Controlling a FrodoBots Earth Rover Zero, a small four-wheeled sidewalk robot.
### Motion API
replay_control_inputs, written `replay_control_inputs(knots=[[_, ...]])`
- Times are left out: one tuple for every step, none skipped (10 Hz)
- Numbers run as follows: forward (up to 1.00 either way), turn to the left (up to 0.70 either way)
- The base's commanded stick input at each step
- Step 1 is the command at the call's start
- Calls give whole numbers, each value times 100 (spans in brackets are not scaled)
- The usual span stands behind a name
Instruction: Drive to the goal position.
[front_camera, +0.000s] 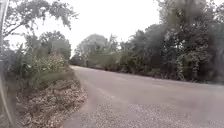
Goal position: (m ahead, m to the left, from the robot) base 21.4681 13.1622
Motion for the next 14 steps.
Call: replay_control_inputs(knots=[[0, 0], [0, 0], [0, 0], [0, 0], [-3, 0], [-46, 0], [-69, 0], [-69, 0], [-70, 0], [-70, 0], [-70, 0], [-70, 0], [-70, 0], [4, 0]])
